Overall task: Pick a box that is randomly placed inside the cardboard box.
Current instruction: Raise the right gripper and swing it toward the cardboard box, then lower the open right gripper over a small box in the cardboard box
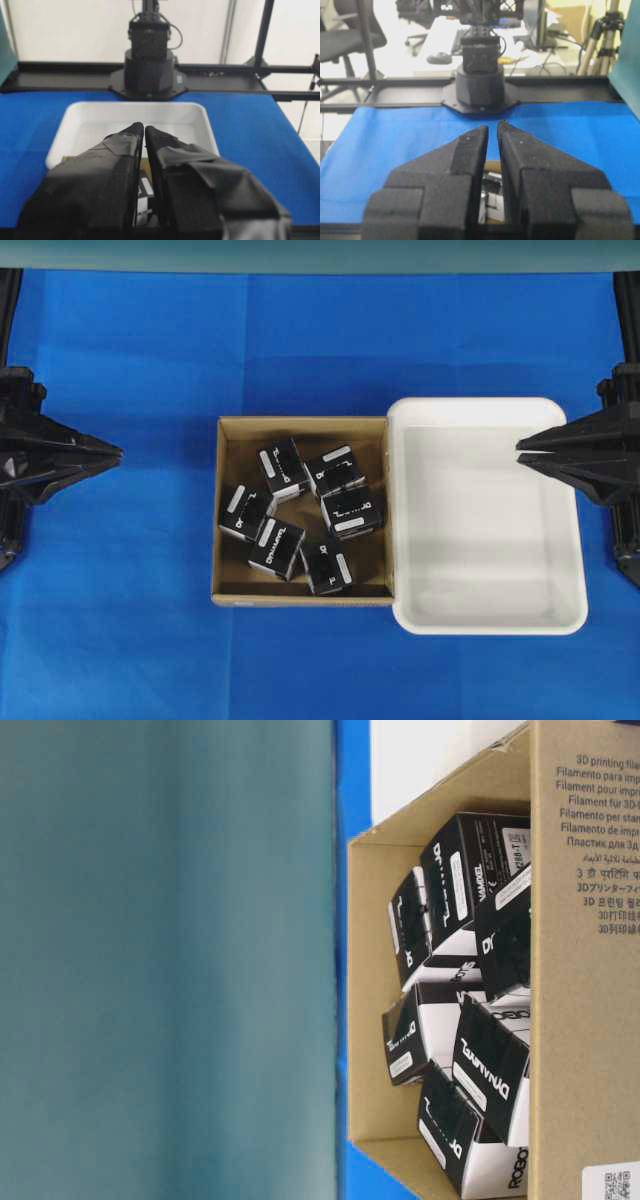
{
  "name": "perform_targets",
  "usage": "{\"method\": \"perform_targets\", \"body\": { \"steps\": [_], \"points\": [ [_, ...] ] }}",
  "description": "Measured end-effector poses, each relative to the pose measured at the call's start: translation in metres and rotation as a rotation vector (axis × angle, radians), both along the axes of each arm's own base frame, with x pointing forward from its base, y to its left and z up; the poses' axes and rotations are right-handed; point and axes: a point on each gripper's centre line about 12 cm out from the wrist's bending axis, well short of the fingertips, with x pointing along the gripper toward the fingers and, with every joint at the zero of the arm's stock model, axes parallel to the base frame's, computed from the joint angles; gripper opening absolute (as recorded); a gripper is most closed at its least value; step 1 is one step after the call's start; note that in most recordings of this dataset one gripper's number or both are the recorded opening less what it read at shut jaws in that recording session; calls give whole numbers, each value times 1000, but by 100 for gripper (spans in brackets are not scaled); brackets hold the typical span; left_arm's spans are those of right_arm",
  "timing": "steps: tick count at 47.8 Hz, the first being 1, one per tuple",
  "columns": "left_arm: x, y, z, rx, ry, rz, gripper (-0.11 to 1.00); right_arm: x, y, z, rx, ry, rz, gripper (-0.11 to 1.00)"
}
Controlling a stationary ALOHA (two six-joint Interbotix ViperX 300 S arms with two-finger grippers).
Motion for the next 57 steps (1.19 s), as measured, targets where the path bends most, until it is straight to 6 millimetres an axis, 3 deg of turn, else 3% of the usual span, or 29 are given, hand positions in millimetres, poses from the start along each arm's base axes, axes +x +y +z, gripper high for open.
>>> {"method": "perform_targets", "body": {
  "steps": [6,10,19,40,57],
  "points": [
    [2,-5,-6,-13,63,-25,-1,5,-4,-3,84,68,-22,0],
    [5,-7,-5,-22,111,-37,-6,10,-9,-7,154,180,-47,-3],
    [14,-8,-5,-19,211,-36,-6,21,-13,-9,191,437,-67,-3],
    [15,-8,-10,-22,257,-35,-6,54,-16,-2,218,928,-62,-3],
    [15,-7,-13,-22,284,-33,-6,124,-29,-10,126,1209,-58,-2]
  ]
}}
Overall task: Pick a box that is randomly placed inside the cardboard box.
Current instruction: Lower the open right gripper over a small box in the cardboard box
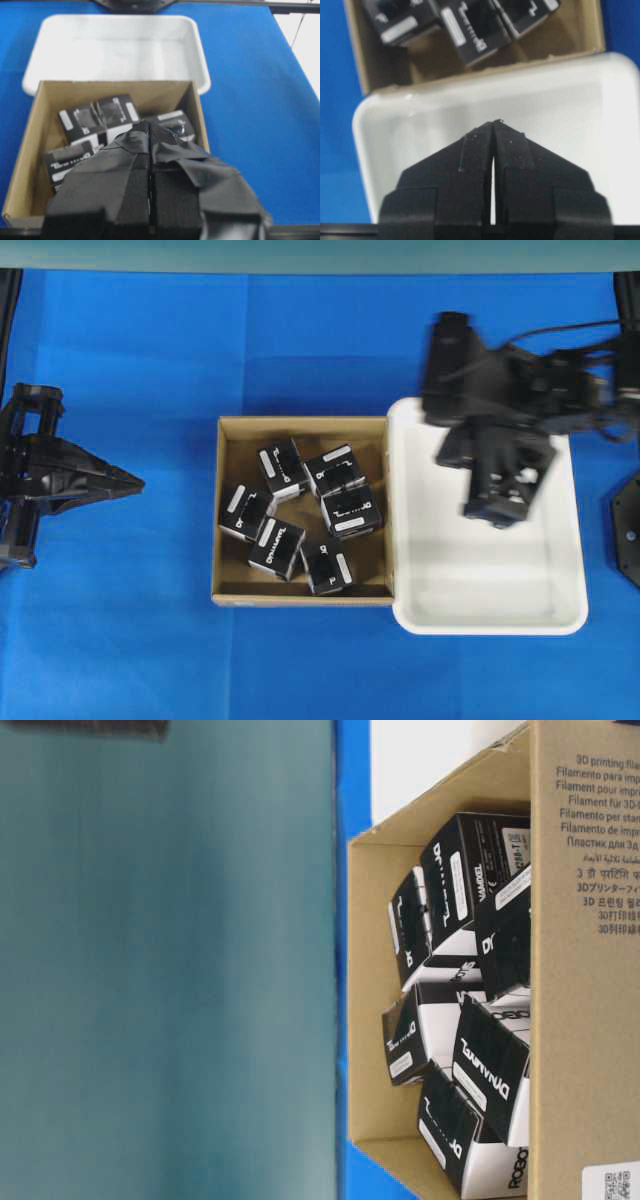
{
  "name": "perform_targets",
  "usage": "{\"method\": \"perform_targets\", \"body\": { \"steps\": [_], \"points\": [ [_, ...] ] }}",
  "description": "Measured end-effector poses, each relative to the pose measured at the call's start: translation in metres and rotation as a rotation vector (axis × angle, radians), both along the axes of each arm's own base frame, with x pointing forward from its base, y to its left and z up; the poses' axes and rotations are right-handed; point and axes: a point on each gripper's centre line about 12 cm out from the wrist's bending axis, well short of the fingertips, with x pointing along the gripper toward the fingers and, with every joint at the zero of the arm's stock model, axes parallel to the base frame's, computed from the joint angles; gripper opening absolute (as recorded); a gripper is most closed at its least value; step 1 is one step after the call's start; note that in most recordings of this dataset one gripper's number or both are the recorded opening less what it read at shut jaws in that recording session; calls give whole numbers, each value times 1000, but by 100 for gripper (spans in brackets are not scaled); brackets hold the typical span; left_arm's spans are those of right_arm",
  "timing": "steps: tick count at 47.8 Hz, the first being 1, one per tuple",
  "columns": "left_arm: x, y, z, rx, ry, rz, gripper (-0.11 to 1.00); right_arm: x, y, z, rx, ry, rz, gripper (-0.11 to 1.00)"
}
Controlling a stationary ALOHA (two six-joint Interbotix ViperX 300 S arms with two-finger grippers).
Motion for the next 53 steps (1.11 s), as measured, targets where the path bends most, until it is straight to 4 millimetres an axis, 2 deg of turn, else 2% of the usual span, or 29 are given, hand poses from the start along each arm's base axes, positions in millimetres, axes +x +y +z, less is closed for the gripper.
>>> {"method": "perform_targets", "body": {
  "steps": [12,20,30,40,48,53],
  "points": [
    [0,0,0,0,2,0,-7,48,-7,-1,-68,135,175,-2],
    [0,0,-1,0,3,0,-7,72,-10,-17,-73,236,259,-2],
    [-4,0,4,-2,-15,0,-7,86,-5,-48,-55,337,302,-1],
    [-5,0,2,-7,3,0,-7,94,9,-68,-58,323,331,3],
    [-5,0,3,-7,3,0,-7,96,16,-93,-61,317,344,19],
    [-5,0,3,-7,3,0,-7,94,16,-101,-67,302,348,44]
  ]
}}
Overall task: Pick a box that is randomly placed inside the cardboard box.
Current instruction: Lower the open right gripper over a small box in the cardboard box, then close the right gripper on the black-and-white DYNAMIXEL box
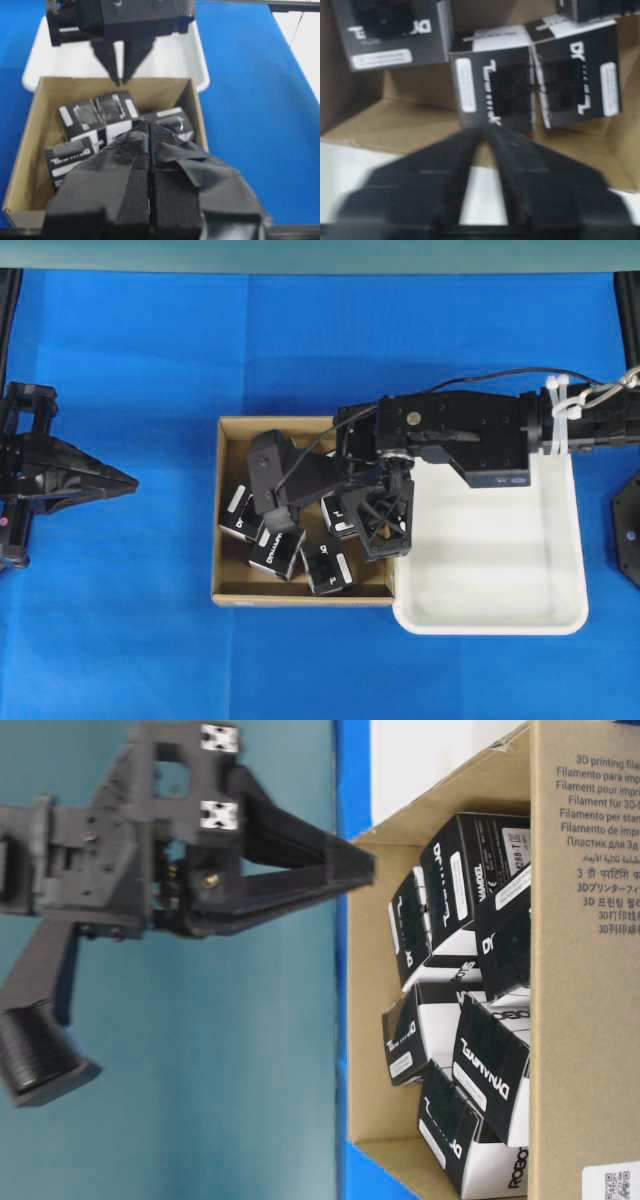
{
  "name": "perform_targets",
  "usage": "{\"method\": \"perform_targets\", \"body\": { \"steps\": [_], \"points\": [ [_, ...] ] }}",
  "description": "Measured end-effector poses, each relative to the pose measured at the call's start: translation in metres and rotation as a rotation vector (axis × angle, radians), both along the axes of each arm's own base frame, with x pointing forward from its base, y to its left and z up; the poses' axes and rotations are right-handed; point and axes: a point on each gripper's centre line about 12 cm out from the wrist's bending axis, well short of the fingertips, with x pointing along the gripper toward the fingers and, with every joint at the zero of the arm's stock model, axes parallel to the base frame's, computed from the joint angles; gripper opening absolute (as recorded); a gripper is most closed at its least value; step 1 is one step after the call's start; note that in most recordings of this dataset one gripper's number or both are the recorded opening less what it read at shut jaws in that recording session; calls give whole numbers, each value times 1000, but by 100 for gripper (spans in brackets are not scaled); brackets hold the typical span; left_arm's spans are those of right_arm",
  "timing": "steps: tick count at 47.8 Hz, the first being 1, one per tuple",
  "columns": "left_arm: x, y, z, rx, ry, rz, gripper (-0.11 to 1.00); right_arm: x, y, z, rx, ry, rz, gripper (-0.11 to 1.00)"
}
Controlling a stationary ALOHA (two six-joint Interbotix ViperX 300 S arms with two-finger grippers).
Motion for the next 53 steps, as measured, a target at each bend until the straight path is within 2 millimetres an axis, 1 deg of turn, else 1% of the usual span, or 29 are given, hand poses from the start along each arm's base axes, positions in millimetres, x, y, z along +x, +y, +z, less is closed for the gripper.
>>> {"method": "perform_targets", "body": {
  "steps": [3,4,7,9,11,20,30,47,53],
  "points": [
    [0,0,0,-3,2,1,-7,-2,0,-4,-4,-8,10,62],
    [0,0,0,-3,3,1,-7,-3,0,-6,-5,-8,14,70],
    [0,0,0,-3,3,2,-7,-4,-1,-11,-14,-11,27,86],
    [0,0,0,0,2,0,-7,-5,-2,-14,-22,-17,37,94],
    [0,0,0,-3,3,1,-7,-5,-3,-18,-33,-29,48,98],
    [0,0,0,-3,2,-1,-7,-6,-2,-30,-47,-78,59,98],
    [1,0,0,-3,2,-1,-7,-12,0,-41,-47,-59,64,98],
    [1,-1,0,-5,0,-5,-7,-13,0,-43,-48,-65,53,98],
    [1,-2,1,-5,0,-7,-7,-13,4,-43,-46,-62,50,98]
  ]
}}
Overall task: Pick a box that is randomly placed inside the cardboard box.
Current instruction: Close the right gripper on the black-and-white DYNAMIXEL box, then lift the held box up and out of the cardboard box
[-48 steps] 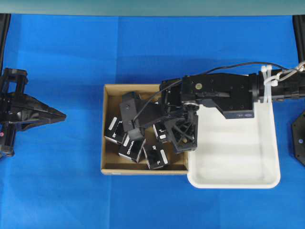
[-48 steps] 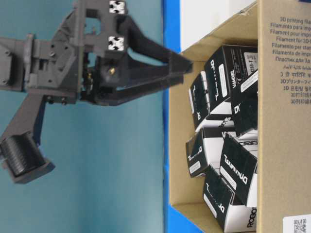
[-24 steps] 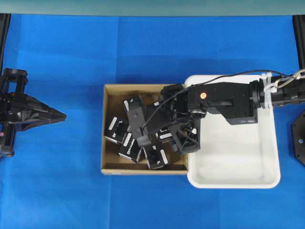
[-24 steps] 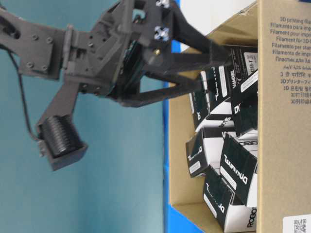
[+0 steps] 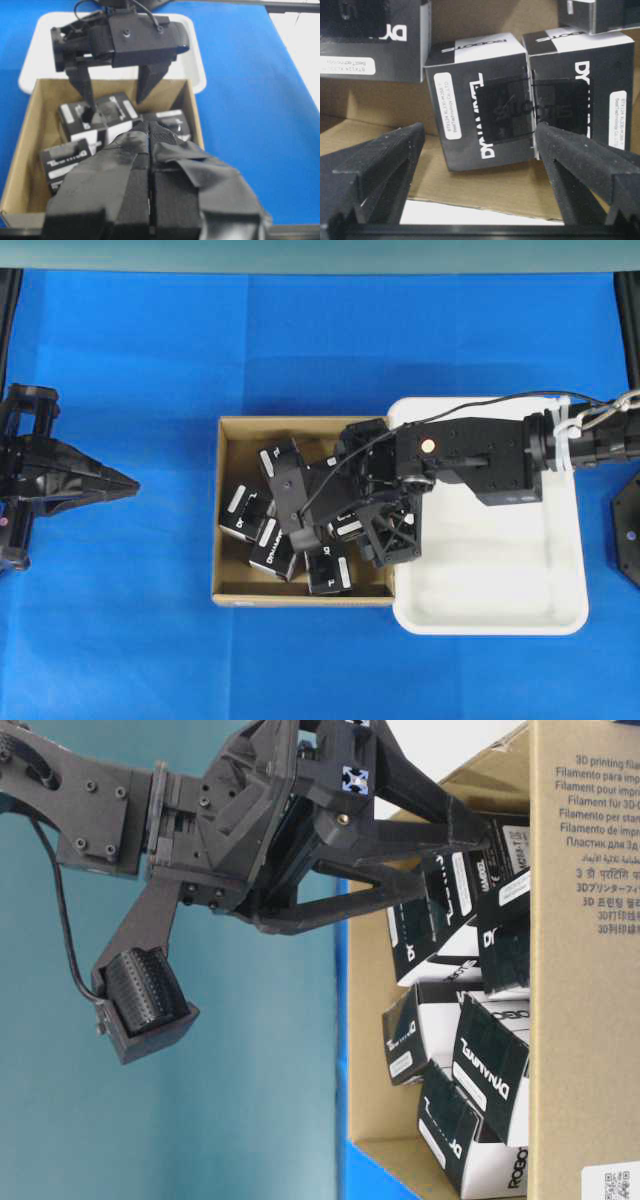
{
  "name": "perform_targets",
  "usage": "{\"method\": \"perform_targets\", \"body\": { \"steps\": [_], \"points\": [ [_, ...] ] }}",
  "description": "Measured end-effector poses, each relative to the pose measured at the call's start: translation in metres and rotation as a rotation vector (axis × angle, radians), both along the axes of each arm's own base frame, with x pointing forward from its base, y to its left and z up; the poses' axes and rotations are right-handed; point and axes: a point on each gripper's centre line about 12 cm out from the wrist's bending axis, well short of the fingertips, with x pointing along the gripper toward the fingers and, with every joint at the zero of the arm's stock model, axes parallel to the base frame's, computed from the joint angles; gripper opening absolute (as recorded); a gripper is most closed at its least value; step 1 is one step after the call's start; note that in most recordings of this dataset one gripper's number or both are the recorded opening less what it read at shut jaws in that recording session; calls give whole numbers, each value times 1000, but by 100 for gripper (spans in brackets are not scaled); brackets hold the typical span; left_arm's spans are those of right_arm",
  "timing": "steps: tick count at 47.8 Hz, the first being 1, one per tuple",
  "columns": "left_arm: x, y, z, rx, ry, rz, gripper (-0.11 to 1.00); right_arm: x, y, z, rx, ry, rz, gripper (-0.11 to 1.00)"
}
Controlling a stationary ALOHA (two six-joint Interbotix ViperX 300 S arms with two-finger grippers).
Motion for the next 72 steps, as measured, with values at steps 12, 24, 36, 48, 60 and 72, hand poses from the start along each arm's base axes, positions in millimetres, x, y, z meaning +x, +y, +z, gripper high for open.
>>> {"method": "perform_targets", "body": {
  "steps": [12,24,36,48,60,72],
  "points": [
    [2,0,-3,1,14,0,-7,-1,11,-8,2,-3,18,98],
    [4,0,-4,-1,20,0,-7,1,11,-24,3,3,14,98],
    [4,-1,-3,-1,18,-4,-7,3,9,-26,3,-8,9,93],
    [4,-1,-3,-1,17,-4,-7,5,10,-13,4,22,13,58],
    [5,-2,-2,-44,19,3,-7,13,9,44,5,-1,13,58],
    [5,-2,-2,-55,20,5,-7,3,-6,101,6,-31,-20,58]
  ]
}}
